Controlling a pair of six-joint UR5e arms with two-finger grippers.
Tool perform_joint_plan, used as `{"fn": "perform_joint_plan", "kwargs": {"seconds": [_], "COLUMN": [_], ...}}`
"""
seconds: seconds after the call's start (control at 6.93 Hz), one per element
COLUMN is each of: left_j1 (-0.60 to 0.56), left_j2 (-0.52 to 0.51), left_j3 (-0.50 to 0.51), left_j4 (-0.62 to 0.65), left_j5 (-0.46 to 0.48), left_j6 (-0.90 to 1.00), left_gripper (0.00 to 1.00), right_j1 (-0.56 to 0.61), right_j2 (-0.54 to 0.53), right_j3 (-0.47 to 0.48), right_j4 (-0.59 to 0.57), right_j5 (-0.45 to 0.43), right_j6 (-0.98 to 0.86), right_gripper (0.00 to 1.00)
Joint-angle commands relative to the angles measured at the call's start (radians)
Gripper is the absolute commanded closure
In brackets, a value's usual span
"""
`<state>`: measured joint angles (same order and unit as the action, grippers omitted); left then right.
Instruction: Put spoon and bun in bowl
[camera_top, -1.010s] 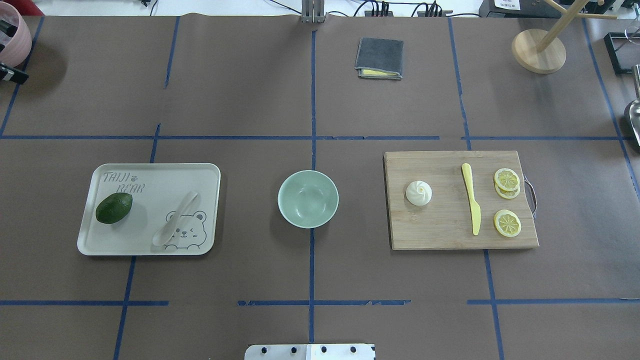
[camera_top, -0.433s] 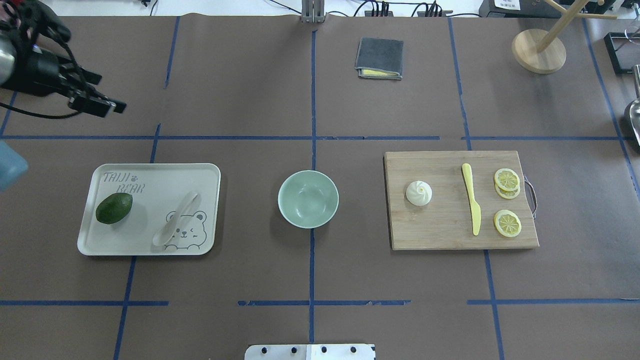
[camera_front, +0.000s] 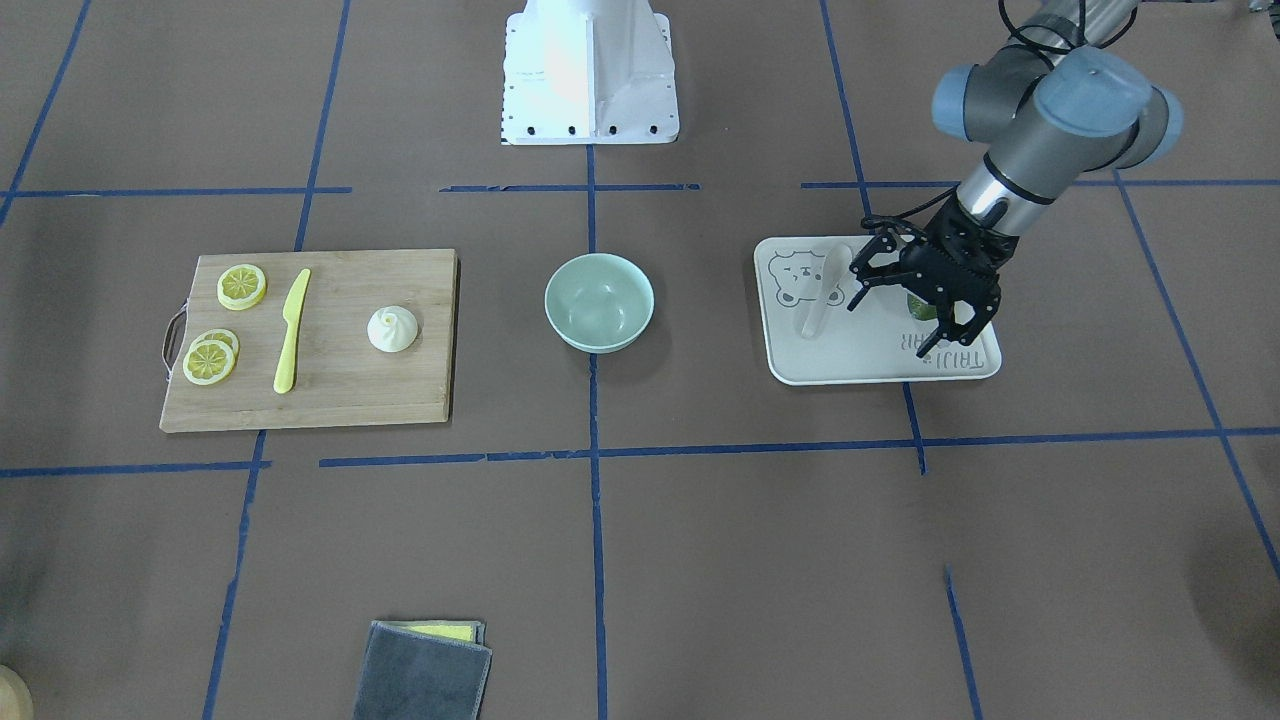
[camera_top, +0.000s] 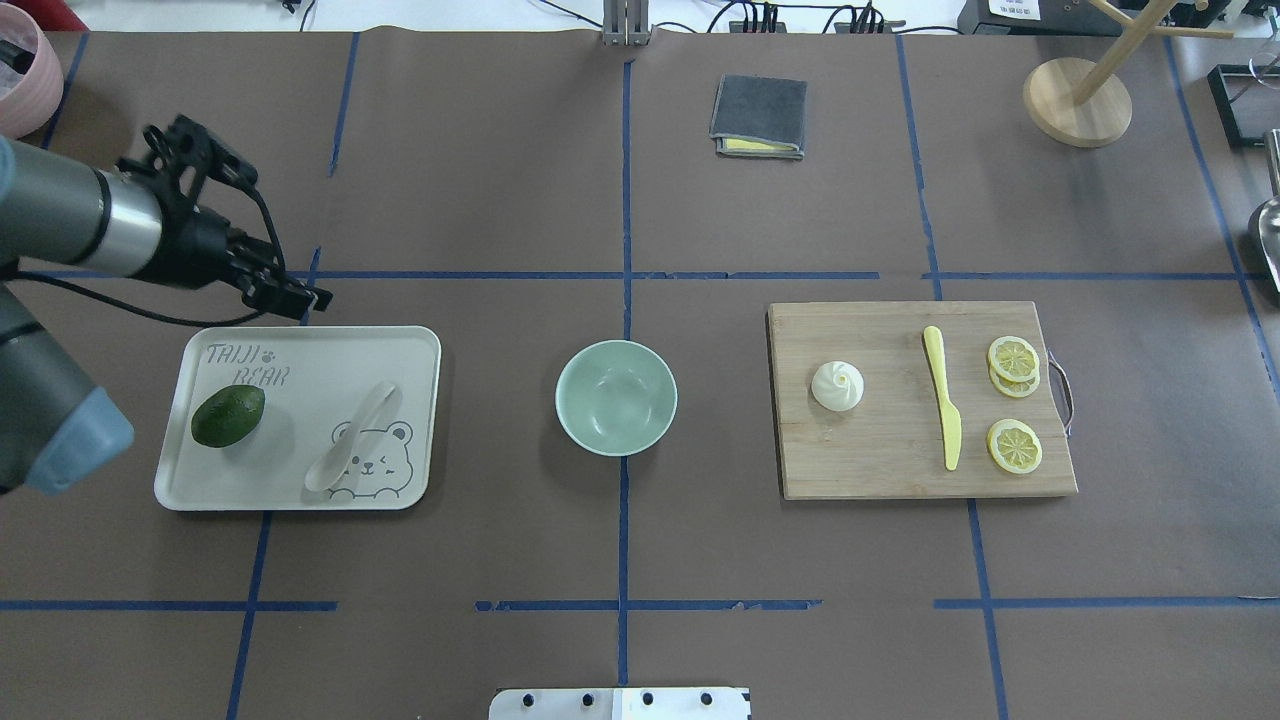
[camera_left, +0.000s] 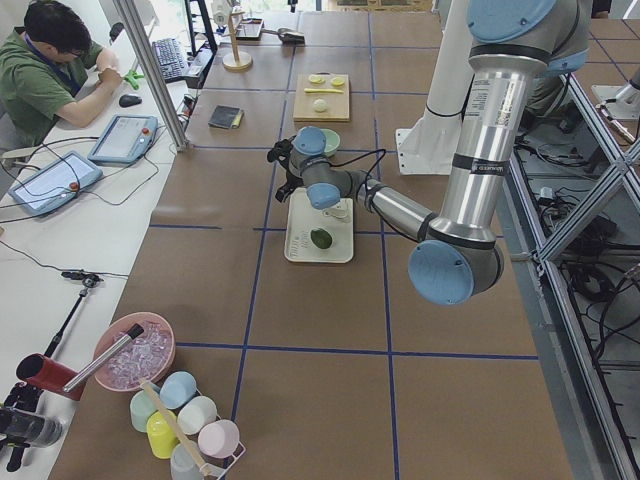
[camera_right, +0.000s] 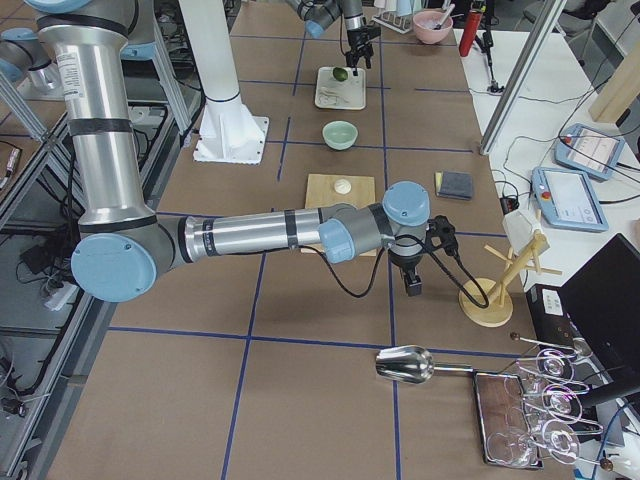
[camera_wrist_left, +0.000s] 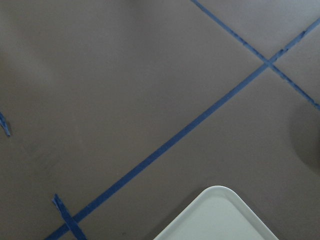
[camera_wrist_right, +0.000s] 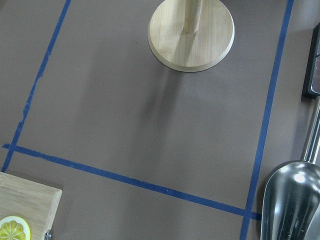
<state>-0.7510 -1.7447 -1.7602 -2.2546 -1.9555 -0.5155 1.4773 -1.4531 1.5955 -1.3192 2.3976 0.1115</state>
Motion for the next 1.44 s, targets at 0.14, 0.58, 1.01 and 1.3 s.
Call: {"fn": "perform_joint_plan", "kwargs": {"seconds": [0.14,0.58,1.01,1.3], "left_j1": [0.171,0.205,0.203,0.199], "left_j2": [0.028,0.028,0.03,0.033], "left_j3": [0.013,0.013,0.007,-0.005], "left_j4": [-0.002,0.0,0.001,0.0], "left_j5": [0.157,0.188,0.208,0.208], "left_j6": [-0.121,-0.163,-0.163,-0.164], "left_gripper": [0.11,0.36,0.97,1.0], "right_j1": [0.0,0.0,0.0,0.0], "right_j2": [-0.003,-0.006,-0.007,-0.007], "right_j3": [0.0,0.001,0.0,0.0], "right_j4": [0.0,0.0,0.0,0.0], "right_j5": [0.0,0.0,0.0,0.0], "right_j6": [0.0,0.0,0.0,0.0], "right_gripper": [0.0,0.0,0.0,0.0]}}
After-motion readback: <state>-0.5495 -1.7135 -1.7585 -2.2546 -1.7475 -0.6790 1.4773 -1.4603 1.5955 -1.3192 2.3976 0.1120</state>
